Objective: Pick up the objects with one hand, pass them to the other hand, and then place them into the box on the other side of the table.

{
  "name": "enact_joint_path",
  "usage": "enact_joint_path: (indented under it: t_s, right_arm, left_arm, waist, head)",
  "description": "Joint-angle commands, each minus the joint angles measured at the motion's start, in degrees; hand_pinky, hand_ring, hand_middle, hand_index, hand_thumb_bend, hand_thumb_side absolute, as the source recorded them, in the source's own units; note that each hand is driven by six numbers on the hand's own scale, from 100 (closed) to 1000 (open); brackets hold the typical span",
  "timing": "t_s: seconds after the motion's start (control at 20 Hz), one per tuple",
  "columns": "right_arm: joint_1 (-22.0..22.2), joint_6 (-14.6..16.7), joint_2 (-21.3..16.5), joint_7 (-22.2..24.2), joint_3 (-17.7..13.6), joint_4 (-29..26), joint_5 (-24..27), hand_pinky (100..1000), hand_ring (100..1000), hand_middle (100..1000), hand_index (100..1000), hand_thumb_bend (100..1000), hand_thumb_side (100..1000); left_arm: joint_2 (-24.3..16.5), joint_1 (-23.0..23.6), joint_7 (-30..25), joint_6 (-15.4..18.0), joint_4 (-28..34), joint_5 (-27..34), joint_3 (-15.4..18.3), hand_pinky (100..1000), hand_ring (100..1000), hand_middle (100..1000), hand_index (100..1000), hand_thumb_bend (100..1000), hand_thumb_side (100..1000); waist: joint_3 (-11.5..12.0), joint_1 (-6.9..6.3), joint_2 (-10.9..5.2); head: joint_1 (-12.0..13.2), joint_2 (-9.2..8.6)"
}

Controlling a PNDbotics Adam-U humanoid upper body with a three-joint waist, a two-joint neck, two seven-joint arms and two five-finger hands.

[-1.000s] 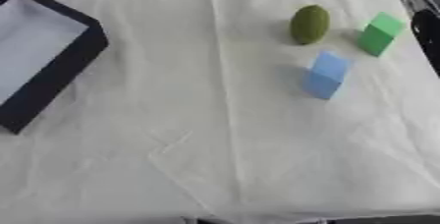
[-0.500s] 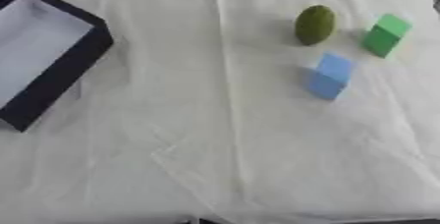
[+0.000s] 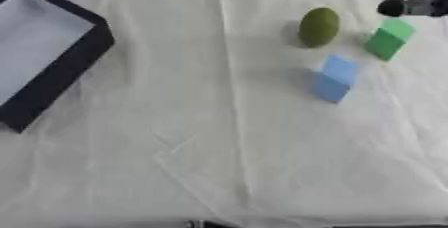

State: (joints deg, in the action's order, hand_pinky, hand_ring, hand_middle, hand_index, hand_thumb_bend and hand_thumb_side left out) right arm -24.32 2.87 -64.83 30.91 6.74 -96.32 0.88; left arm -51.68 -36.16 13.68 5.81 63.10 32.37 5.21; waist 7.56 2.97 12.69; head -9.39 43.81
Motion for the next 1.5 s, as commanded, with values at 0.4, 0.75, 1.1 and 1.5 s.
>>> enact_joint_path:
  t_s: [0.4, 0.75, 1.1, 1.5]
  right_arm:
    - [5.60, 0.80, -5.33, -7.09, 1.25, -6.89, -1.17, 863, 904, 761, 851, 691, 520]
    - [7.82, -10.72, -5.45, -14.98, 5.32, -12.79, -6.05, 854, 892, 761, 864, 634, 560]
    - [7.24, -17.79, -3.36, -19.32, 9.28, -14.18, -10.06, 833, 856, 716, 857, 631, 574]
    - [7.48, -17.57, -0.63, -19.68, 10.77, -11.73, -15.86, 850, 900, 783, 874, 636, 594]
  left_arm:
    - [-3.30, -0.80, -0.89, -0.77, 0.76, -1.12, 0.15, 765, 726, 763, 789, 672, 547]
    - [-2.87, -0.89, -0.91, -1.00, 0.84, -1.29, 0.08, 766, 726, 762, 787, 668, 550]
    - [-2.41, -0.86, -0.81, -1.10, 0.83, -1.46, -0.02, 766, 726, 758, 783, 666, 552]
    - [-2.31, -0.66, -0.41, -0.86, 0.98, -1.34, 0.23, 766, 735, 757, 781, 664, 552]
  waist:
    - [0.16, 0.27, -0.64]
    - [0.44, 0.22, -0.16]
    - [0.99, 0.38, 0.12]
    - [1.20, 0.27, 0.62]
  head:
    - [-0.02, 0.31]
    - [-0.47, 0.31]
    - [-1.53, 0.31]
    - [-2.00, 0.31]
